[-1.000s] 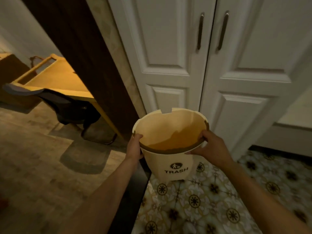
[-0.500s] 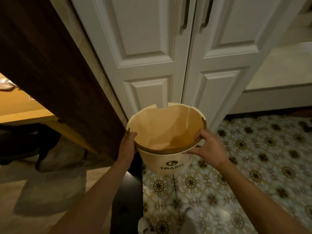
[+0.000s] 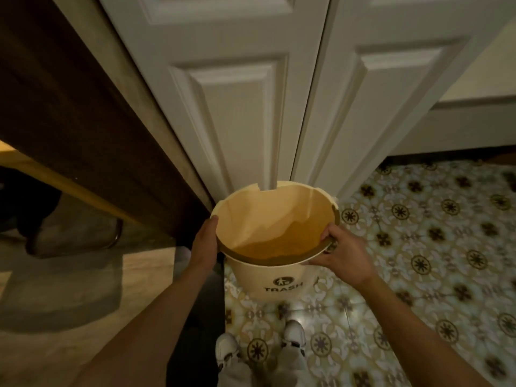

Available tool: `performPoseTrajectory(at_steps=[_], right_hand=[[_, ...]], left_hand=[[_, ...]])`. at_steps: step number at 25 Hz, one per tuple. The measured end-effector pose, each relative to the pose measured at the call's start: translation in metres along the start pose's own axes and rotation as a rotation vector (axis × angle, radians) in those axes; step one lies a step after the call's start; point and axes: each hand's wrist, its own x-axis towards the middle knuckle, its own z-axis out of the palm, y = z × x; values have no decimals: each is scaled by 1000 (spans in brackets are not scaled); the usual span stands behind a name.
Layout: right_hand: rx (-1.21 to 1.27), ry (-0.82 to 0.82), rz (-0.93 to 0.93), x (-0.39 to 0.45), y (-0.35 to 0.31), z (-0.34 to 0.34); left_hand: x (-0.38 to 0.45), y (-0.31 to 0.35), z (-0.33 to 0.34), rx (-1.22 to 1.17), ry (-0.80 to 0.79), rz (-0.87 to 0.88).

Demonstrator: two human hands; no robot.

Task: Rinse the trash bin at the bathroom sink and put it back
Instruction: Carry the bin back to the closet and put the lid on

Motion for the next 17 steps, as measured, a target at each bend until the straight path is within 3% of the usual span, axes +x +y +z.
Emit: performPoseTrajectory(at_steps=[3, 7, 13, 17], right_hand=[[-16, -96, 105, 2, 57, 52], [39, -237, 241, 7, 144, 109], [-29, -314, 276, 11, 215, 169], [-183, -301, 194, 19, 245, 182]], left_hand=[[36, -73, 9, 15, 12, -140], [95, -173, 18, 196, -91, -328], [196, -257, 40, 178, -94, -553], [224, -248, 71, 5, -143, -609]])
